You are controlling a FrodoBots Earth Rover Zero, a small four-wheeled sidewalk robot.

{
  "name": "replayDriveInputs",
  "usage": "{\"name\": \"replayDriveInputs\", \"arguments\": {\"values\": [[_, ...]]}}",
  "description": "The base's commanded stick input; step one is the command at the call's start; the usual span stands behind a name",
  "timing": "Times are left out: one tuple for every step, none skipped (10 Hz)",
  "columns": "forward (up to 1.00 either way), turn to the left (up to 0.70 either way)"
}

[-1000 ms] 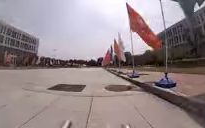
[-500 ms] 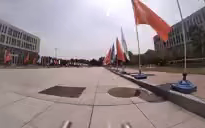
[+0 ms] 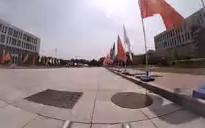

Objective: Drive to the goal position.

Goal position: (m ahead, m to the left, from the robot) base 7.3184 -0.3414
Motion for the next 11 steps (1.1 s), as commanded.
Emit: {"name": "replayDriveInputs", "arguments": {"values": [[1.00, -0.05], [1.00, 0.00], [1.00, 0.00], [1.00, 0.00], [1.00, 0.00], [1.00, 0.00], [1.00, 0.00], [1.00, 0.00], [1.00, 0.00], [1.00, 0.00], [1.00, 0.00]]}}
